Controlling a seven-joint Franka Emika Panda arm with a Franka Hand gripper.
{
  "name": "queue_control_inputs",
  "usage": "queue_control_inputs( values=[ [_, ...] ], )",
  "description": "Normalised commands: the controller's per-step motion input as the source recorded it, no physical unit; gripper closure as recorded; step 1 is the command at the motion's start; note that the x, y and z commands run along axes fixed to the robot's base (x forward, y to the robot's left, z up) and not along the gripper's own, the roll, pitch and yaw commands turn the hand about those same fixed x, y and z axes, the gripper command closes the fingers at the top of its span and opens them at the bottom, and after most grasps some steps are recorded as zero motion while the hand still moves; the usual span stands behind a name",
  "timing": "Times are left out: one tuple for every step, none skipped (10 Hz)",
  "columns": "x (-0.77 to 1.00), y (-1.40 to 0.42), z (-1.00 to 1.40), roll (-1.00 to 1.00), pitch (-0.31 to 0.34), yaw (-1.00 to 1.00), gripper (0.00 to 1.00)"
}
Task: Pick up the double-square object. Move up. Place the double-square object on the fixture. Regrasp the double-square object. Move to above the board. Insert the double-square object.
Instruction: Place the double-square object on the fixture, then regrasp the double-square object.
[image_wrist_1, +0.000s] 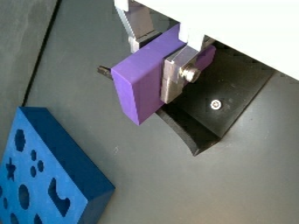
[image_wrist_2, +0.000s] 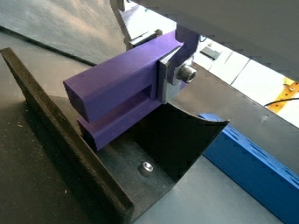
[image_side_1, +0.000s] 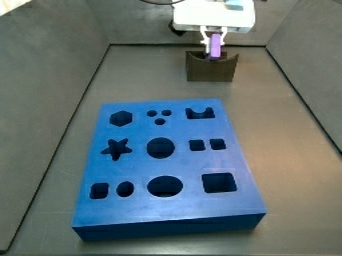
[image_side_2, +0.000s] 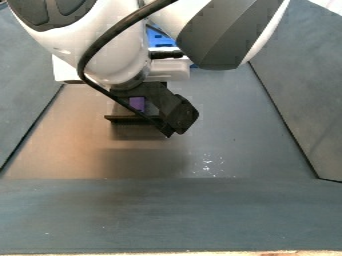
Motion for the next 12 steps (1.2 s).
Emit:
queue_control_inputs(
  values=[
    [0.07,0.04,-0.4,-0.11,-0.052,-0.07,1.0],
    [0.0,0.0,0.0,0.0,0.0,0.0,0.0],
    [0.0,0.0,1.0,0.01,0.0,0.02,0.0],
    [-0.01,0.0,1.0,0.01,0.006,0.03,0.0],
    [-0.02,0.0,1.0,0.02,0.014,0.03,0.0],
    [-0.03,0.0,1.0,0.03,0.026,0.03,0.0],
    [-0.04,0.0,1.0,0.03,0.04,0.03,0.0],
    [-0.04,0.01,0.91,0.04,0.059,0.02,0.0],
    [-0.04,0.01,0.79,0.04,0.067,0.02,0.0],
    [-0.03,0.01,0.56,0.04,0.079,0.0,0.0],
    [-0.03,0.01,0.39,0.04,0.087,-0.01,0.0],
    [-0.11,-0.87,0.81,1.0,0.061,0.01,0.0]
  ],
)
